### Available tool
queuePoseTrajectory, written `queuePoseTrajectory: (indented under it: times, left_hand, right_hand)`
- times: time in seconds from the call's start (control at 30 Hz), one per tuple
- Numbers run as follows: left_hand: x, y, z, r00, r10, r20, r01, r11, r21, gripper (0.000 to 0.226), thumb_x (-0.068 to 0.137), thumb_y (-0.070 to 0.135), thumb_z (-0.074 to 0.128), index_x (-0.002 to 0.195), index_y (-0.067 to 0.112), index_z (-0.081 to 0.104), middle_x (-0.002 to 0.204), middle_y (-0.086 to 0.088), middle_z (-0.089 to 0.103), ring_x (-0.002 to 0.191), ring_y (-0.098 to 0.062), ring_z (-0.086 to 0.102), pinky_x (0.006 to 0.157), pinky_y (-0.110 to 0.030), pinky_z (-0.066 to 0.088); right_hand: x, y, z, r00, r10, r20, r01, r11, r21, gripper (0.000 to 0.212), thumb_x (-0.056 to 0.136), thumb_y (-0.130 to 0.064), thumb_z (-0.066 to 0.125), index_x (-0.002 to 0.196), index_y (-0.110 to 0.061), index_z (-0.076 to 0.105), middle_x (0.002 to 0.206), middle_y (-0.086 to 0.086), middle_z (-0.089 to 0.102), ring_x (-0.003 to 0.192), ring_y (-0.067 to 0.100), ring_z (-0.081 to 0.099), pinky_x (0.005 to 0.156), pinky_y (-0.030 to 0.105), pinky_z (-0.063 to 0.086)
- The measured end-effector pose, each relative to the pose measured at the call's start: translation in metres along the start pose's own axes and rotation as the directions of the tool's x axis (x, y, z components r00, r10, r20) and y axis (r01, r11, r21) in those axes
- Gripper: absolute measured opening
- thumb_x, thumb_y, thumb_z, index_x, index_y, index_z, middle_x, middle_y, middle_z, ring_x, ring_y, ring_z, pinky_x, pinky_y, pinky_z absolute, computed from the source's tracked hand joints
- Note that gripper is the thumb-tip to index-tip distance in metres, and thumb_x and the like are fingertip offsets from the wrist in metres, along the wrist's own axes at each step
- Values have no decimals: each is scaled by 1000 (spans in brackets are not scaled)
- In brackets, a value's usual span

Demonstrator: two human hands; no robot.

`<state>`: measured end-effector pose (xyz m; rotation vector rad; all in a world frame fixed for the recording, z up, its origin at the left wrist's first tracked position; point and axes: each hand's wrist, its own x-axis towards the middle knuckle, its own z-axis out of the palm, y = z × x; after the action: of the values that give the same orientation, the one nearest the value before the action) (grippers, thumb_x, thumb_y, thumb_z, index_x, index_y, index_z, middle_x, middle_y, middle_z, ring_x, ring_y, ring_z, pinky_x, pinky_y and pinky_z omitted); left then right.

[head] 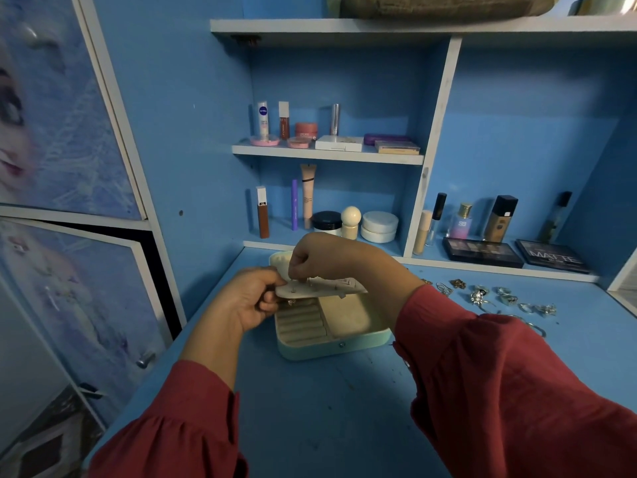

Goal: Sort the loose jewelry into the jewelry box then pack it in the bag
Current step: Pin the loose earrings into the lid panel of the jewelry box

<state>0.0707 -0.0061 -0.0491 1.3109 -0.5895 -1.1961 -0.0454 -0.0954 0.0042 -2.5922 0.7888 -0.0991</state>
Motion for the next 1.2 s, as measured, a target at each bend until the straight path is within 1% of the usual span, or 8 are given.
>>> queuePoseTrajectory:
  times: [0.2, 0.4, 0.5, 0.7, 0.83, 1.0, 1.13, 1.2]
  left_hand:
    - [-1, 0, 1, 1000, 17, -14, -17, 1000, -3, 30, 85, -10, 43, 60, 7, 44, 36, 0, 37, 25, -3, 26, 28, -9, 17]
    - [-2, 0, 1, 1000, 15, -8, -15, 1000, 8, 27, 86, -9, 44, 63, 5, 46, 37, 0, 39, 25, -3, 26, 28, -9, 17]
    - [-4, 1, 2, 1000, 17, -6, -17, 1000, 20, 27, 86, -10, 43, 63, 5, 46, 36, 0, 40, 25, -3, 26, 28, -11, 17]
    - [-8, 2, 4, 999, 25, -21, -25, 999, 29, 29, 86, -10, 42, 61, 5, 43, 34, 2, 36, 25, -3, 26, 28, -11, 17]
    - [-9, 4, 3, 1000, 18, -10, -17, 996, 87, 25, 87, -5, 42, 65, 6, 45, 39, 1, 41, 30, -5, 30, 29, -14, 19]
    - [-8, 4, 3, 999, 40, -13, -37, 979, 198, 20, 89, 0, 42, 71, 7, 47, 44, 0, 44, 31, -6, 30, 29, -14, 19]
    - [-10, 4, 2, 994, 78, -73, -64, 982, 179, 20, 86, -6, 47, 69, 6, 48, 45, -2, 41, 30, -5, 30, 30, -12, 18]
    - [-10, 5, 0, 990, 94, -102, -78, 986, 147, 24, 84, -9, 51, 66, 6, 46, 40, 1, 39, 29, -3, 29, 29, -11, 18]
  right_hand:
    - [1, -2, -1, 1000, -15, 11, 15, 1000, -26, 16, 89, -18, 61, 96, -9, 71, 96, 3, 70, 79, 13, 57, 59, 19, 38]
    - [2, -1, 1, 999, -8, 41, 9, 999, -39, 20, 90, -20, 60, 101, -6, 70, 102, 8, 69, 86, 18, 59, 65, 23, 42]
    - [1, 0, 2, 998, 1, 68, 1, 1000, -30, 21, 90, -20, 58, 102, -6, 69, 105, 10, 68, 84, 16, 56, 65, 23, 41]
    - [3, 0, 3, 991, 22, 131, -16, 999, -42, 21, 92, -25, 55, 101, -9, 65, 106, 10, 64, 86, 17, 54, 72, 26, 41]
    - [1, -2, 3, 992, -3, 130, 12, 997, -72, 17, 94, -26, 53, 93, -11, 62, 94, 7, 60, 78, 15, 51, 63, 23, 37]
    - [2, -5, 3, 993, -20, 116, 35, 990, -136, 24, 94, -26, 52, 96, -6, 66, 92, 10, 61, 78, 16, 52, 61, 22, 38]
    - [2, -7, 3, 994, -25, 109, 43, 986, -162, 19, 93, -24, 53, 92, -8, 64, 89, 7, 57, 77, 17, 50, 58, 22, 35]
    - [3, -9, 3, 993, -31, 116, 51, 984, -173, 15, 93, -23, 54, 89, -10, 62, 88, 7, 56, 77, 16, 49, 57, 22, 34]
